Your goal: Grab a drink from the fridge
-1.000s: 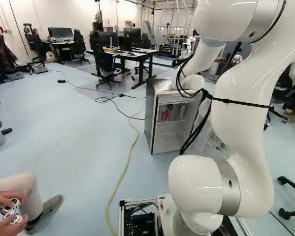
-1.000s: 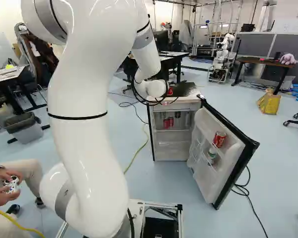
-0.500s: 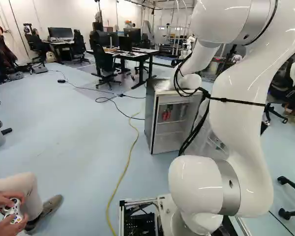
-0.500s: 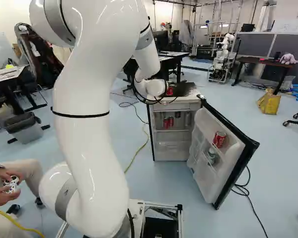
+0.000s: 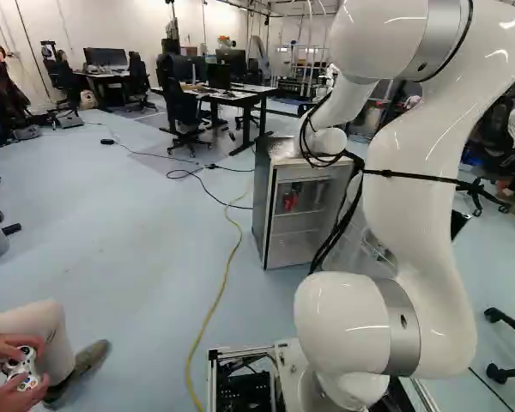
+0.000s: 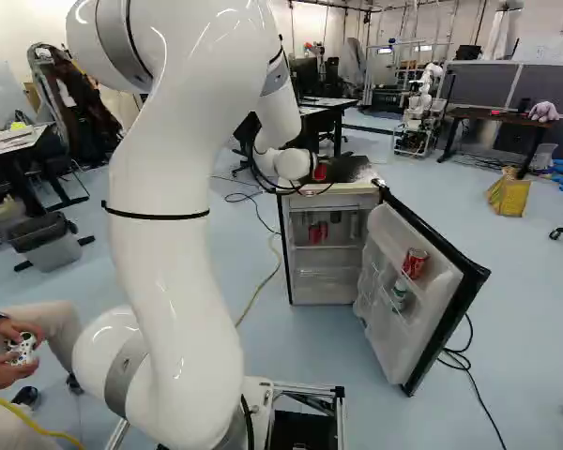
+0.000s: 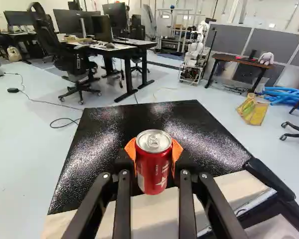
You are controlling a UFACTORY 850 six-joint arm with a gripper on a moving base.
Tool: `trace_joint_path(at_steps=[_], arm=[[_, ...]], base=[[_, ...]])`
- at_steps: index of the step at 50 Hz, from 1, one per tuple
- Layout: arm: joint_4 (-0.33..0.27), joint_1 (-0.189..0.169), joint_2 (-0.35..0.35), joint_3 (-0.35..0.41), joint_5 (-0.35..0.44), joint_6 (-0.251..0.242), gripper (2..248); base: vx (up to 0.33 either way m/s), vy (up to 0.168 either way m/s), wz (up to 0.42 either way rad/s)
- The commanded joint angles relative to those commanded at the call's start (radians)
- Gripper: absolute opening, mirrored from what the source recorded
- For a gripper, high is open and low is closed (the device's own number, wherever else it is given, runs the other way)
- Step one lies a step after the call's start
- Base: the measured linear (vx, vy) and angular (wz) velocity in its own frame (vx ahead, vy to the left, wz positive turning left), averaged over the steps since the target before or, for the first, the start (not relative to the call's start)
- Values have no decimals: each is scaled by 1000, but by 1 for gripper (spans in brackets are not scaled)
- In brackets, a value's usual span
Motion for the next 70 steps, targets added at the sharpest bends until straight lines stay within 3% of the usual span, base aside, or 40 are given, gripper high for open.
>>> trace_joint_path(at_steps=[70], arm=[[15,11,-33,-26,-1,0,94]], base=[[0,0,0]])
